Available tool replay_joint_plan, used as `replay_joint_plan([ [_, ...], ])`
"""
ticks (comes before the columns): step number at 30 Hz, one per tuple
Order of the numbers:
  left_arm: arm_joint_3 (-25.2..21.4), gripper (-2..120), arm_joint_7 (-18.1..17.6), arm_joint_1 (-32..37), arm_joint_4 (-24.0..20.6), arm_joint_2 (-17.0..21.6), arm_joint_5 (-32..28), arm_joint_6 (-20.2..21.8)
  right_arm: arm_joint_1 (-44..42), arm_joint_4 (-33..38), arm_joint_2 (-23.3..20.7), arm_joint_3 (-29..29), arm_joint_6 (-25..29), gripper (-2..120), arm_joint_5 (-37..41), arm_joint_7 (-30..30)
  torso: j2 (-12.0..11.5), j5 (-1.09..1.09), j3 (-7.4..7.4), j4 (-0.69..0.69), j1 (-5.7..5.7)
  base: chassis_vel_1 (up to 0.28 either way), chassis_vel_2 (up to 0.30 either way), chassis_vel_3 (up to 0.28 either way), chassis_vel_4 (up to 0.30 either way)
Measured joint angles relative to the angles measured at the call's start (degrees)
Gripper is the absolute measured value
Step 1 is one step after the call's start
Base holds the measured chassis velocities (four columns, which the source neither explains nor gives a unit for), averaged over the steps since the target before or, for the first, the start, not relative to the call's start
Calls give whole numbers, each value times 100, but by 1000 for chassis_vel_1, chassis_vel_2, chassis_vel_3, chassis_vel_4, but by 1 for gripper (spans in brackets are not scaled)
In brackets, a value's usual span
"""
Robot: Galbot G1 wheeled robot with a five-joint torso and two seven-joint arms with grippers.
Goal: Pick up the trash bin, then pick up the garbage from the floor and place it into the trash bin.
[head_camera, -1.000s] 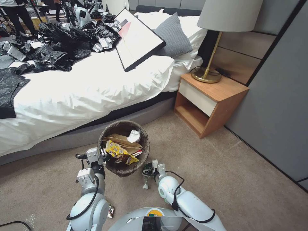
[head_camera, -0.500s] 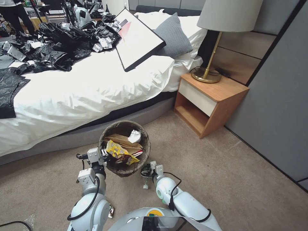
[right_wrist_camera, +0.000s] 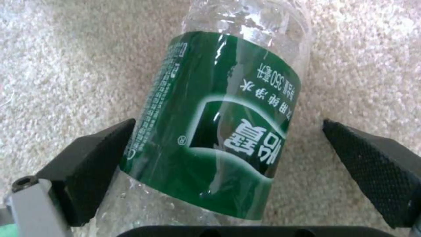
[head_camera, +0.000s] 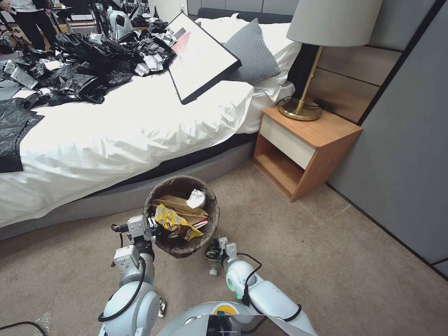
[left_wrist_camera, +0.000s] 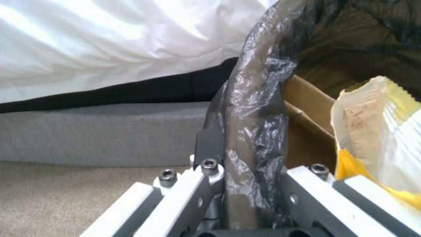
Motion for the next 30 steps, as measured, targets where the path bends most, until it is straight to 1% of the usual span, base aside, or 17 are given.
replay_joint_plan([
  [2,0,0,0,3,2,0,3,-1,0,-27,6,13,20,100,-27,-21,0,-1,0,0,0,0,0,0,0],
  [4,0,0,1,2,6,0,4,-2,-1,-39,5,25,41,95,-62,-56,0,-2,0,-1,0,0,0,0,0],
  [5,0,0,1,2,6,0,4,-2,-1,-39,5,25,41,95,-62,-56,0,-2,0,-1,0,0,0,0,0],
  [7,0,0,2,-5,9,-2,5,-2,-1,-46,5,41,52,88,-82,-66,0,-2,0,-1,0,0,0,0,0],
  [8,0,0,2,-5,9,-2,5,-2,-1,-46,5,41,52,88,-82,-66,0,-2,0,-1,0,0,0,0,0],
  [11,2,0,2,-13,15,-5,5,-2,-2,-49,2,58,65,78,-105,-62,1,-3,0,-2,0,0,0,0,0],
  [12,2,0,2,-13,15,-5,5,-2,-2,-49,2,58,65,78,-105,-62,1,-3,0,-2,0,0,0,0,0],
  [14,0,0,2,-25,21,-4,4,-2,-10,-49,-7,67,71,70,-125,-61,1,-4,0,-2,0,0,0,0,0],
  [15,0,0,2,-25,21,-4,4,-2,-10,-49,-7,67,71,70,-125,-61,1,-4,0,-2,0,0,0,0,0],
  [17,-1,0,2,-31,25,-3,-3,-2,-12,-53,-9,77,73,62,-139,-61,1,-2,0,-1,0,0,0,0,0],
  [19,-2,0,2,-33,26,-3,-5,-2,-13,-54,-10,78,73,62,-141,-61,0,-1,0,-1,0,0,0,0,0],
  [21,-4,0,2,-39,31,-2,-7,-2,-13,-56,-12,80,76,54,-150,-60,0,-2,0,0,0,0,0,0,0],
  [23,-5,0,2,-40,33,-2,-8,-2,-13,-58,-13,81,80,54,-155,-59,1,-2,0,-1,0,0,0,0,0],
  [24,-5,0,2,-43,35,-2,-10,-2,-14,-63,-14,82,87,46,-163,-59,0,-2,0,-1,0,0,0,0,0],
  [25,-5,0,2,-43,35,-2,-10,-2,-14,-63,-14,82,87,46,-163,-59,0,-2,0,-1,0,0,0,0,0],
  [28,-5,0,2,-57,38,-3,-18,-3,-11,-86,-15,93,105,36,-186,-59,0,-1,0,0,0,0,0,0,0],
  [30,-7,0,2,-60,38,-2,-21,-2,-9,-91,-15,95,107,35,-188,-59,0,-1,0,0,0,0,0,0,0],
])
